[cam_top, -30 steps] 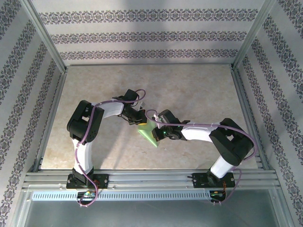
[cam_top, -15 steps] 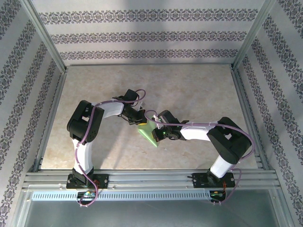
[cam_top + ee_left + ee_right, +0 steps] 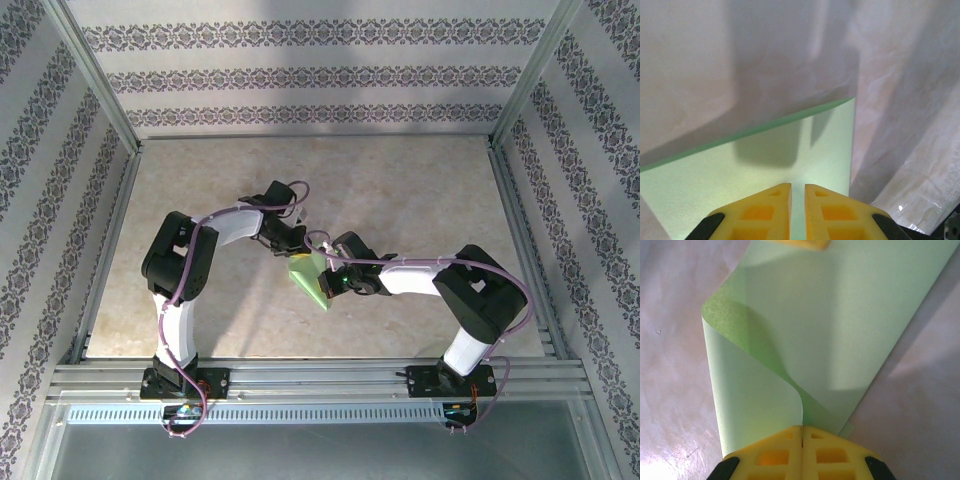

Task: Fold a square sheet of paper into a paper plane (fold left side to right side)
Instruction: Third fold the triangle at the center of the table.

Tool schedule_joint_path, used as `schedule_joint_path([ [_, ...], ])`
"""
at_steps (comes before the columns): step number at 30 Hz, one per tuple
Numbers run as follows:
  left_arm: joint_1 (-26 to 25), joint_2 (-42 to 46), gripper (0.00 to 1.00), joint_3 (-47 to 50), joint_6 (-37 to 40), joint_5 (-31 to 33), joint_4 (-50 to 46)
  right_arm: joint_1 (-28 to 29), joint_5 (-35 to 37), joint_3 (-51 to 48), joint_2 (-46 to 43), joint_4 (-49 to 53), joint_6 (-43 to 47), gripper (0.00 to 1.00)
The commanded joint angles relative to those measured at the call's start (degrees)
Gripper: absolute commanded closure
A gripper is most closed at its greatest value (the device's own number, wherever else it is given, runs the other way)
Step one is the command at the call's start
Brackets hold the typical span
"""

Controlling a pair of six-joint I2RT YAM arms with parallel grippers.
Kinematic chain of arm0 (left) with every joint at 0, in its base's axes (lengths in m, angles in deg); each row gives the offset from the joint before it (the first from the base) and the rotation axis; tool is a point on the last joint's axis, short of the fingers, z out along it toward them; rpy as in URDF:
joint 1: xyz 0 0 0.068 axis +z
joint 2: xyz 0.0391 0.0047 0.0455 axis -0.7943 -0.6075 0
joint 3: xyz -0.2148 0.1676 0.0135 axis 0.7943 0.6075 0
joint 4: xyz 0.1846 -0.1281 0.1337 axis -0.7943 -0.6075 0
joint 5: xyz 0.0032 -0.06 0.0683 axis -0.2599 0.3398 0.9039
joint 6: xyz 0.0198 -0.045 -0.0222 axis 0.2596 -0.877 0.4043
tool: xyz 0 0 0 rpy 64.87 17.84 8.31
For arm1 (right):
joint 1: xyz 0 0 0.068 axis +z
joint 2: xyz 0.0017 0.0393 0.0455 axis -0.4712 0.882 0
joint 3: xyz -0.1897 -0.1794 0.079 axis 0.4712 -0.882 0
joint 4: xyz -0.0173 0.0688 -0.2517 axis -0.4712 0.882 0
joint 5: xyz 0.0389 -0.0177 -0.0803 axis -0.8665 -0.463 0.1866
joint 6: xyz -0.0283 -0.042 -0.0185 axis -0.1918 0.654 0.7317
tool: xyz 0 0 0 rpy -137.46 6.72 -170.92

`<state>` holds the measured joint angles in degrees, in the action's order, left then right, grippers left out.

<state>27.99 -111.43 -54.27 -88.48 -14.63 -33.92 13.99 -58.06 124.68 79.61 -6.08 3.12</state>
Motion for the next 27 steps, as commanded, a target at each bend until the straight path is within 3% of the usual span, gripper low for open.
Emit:
schedule_joint_path([
  [1,2.01,4.45,0.84,-1.66,2.61,2.63,-4.32,-0.25,-0.23,-1.27,2.62,3.24,-0.9,1.0],
  [7,3.6,13.93,0.91,7.18,1.62,1.2,-0.13,-0.28,-0.23,-1.37,2.37,3.24,-1.06,1.0],
  [15,3.17,23.42,0.96,24.51,-5.84,-8.01,14.96,-0.31,-0.32,-1.46,2.62,3.35,-1.06,1.0],
  [27,-3.05,21.82,0.96,27.47,-10.59,-9.25,21.95,-0.34,-0.23,-1.41,2.63,3.6,-1.14,1.0],
])
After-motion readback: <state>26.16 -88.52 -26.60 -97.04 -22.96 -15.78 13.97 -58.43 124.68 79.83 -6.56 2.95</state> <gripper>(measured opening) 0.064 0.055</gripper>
